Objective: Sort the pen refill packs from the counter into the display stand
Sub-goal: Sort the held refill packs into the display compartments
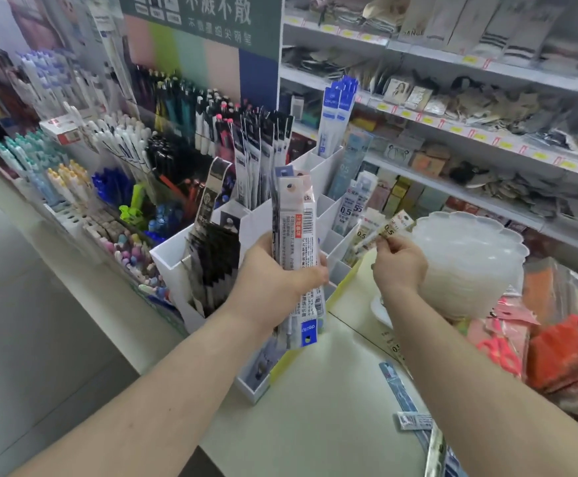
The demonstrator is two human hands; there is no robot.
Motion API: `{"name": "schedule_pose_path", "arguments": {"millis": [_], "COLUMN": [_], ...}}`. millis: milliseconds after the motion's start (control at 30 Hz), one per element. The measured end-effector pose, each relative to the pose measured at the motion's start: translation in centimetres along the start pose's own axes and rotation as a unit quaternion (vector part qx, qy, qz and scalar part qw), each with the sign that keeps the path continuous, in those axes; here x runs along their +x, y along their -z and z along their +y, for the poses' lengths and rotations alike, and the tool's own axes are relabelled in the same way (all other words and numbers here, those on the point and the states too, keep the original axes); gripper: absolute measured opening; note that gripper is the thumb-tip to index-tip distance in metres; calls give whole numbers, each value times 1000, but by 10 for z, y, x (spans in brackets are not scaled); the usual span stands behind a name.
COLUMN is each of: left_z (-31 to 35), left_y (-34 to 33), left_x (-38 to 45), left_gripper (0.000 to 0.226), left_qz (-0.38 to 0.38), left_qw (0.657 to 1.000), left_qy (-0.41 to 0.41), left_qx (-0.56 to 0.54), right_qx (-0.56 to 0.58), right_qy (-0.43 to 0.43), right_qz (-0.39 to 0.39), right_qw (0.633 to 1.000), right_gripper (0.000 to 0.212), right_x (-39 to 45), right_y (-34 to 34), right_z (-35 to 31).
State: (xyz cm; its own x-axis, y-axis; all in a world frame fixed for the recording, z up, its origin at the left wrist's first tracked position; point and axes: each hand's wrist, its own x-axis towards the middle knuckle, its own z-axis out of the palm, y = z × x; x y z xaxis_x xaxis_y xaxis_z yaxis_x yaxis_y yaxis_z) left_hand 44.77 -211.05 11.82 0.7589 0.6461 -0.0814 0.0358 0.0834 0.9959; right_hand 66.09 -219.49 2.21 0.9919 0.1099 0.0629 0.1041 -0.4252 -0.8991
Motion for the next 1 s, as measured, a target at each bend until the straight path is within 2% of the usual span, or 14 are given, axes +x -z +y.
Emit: {"name": "schedule_pose_path", "arguments": {"millis": [267,367,533,633,733,800,867,933,1000], "left_z": [-6,-12,-20,-23,-28,-33,-38,-41,-44], "left_y": [-5,-1,2,1,-1,-2,-4,-8,-13], "left_x": [15,17,17,15,13,13,13,10,5], "left_gripper": [21,22,16,20,21,19,22,36,50], "left_qz": [-86,-118,-146,-158,-162,-160,-164,-173,-181], "left_qw": [995,989,982,978,976,976,976,977,976], "left_qy": [30,51,71,83,91,100,102,98,96], "left_qx": [-46,-78,-98,-112,-112,-106,-97,-83,-72], "right_qx": [-153,-173,-175,-135,12,123,175,151,115], "right_qy": [-66,-102,-111,-113,-93,-90,-77,-46,-30], "right_qz": [-87,-121,-128,-96,-76,-104,-171,-238,-257], "right_qw": [982,972,970,980,993,983,967,958,959], "right_gripper": [23,20,24,23,13,15,16,13,19], "right_x": [24,23,19,3,-31,-64,-99,-122,-133], "right_y": [-46,-51,-43,-27,-4,19,41,54,60], "right_z": [30,31,19,5,-23,-45,-65,-73,-72]}}
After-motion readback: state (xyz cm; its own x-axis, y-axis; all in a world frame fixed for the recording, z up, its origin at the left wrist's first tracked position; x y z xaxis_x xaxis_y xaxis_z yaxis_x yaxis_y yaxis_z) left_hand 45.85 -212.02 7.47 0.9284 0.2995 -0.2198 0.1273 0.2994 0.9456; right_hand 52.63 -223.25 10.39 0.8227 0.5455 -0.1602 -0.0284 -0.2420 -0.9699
